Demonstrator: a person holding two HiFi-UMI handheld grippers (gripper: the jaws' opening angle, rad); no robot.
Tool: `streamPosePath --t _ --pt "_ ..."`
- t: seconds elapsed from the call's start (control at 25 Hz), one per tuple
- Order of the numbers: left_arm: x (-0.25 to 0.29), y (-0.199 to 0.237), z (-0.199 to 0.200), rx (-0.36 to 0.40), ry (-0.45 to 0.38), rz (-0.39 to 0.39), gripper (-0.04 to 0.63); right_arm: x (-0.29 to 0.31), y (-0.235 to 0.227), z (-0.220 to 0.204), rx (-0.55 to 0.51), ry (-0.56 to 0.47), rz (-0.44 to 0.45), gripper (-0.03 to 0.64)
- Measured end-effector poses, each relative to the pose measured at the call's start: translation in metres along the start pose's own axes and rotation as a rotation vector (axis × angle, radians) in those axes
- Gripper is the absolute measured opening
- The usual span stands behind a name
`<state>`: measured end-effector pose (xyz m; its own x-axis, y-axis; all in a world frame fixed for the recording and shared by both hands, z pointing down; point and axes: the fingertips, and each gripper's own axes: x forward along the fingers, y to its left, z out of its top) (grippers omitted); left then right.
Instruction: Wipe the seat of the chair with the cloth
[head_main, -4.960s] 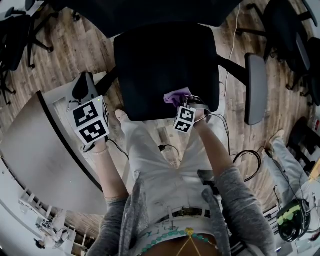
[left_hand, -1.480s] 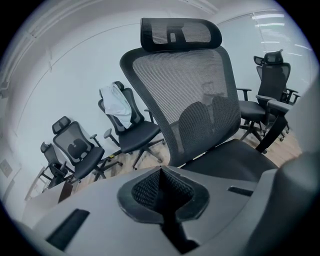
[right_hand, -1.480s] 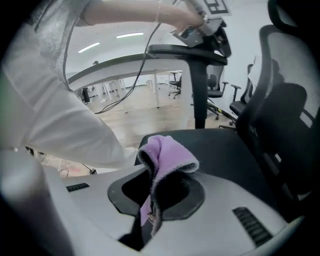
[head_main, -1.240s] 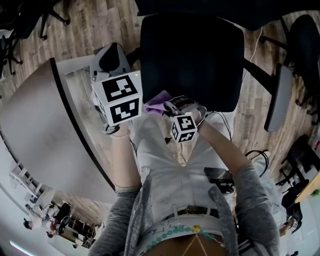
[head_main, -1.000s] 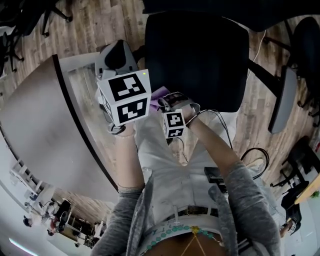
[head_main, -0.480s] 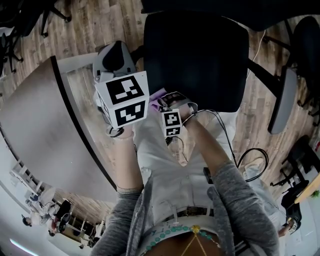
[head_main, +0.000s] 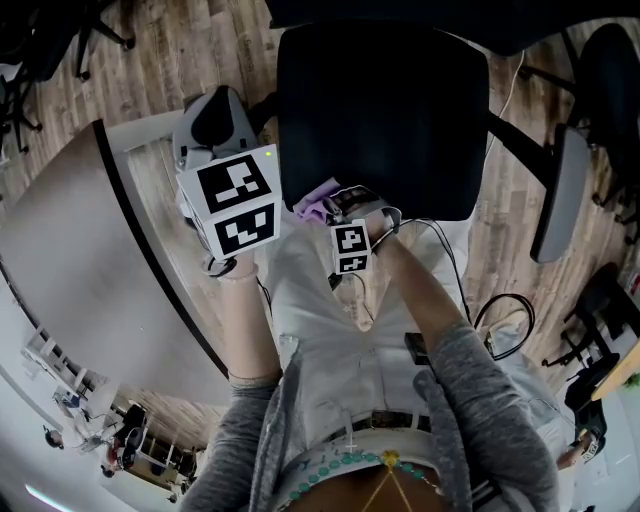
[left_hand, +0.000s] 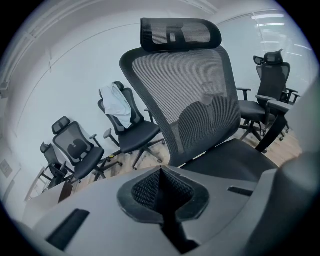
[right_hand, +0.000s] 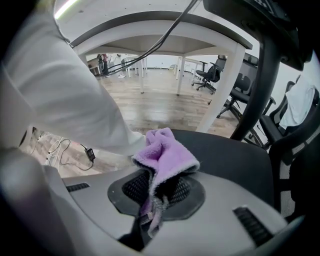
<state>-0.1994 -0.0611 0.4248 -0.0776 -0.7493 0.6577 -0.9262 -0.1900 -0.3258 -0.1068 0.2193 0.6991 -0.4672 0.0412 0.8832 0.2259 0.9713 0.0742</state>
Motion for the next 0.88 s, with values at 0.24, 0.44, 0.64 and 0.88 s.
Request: streamPosePath --t 0.24,0.44,0.64,0.88 --pt "-0.001 -0.003 0.001 0.004 0.002 0.003 0.006 -0.005 0.006 -0.014 0.030 0.011 0.002 0.048" --pt "-0.001 -0.003 0.001 0.005 0.001 0.004 0.006 -0.010 0.010 -0.028 0.044 0.030 0.004 0.048" --pt "-0.001 -0.003 0.001 0.009 0.002 0.008 0.006 -0.014 0.013 -0.040 0.051 0.042 0.006 0.048" --pt "0.000 -0.003 0.001 0.008 0.002 0.007 0.006 -0.018 0.017 -0.054 0.088 0.060 0.003 0.048"
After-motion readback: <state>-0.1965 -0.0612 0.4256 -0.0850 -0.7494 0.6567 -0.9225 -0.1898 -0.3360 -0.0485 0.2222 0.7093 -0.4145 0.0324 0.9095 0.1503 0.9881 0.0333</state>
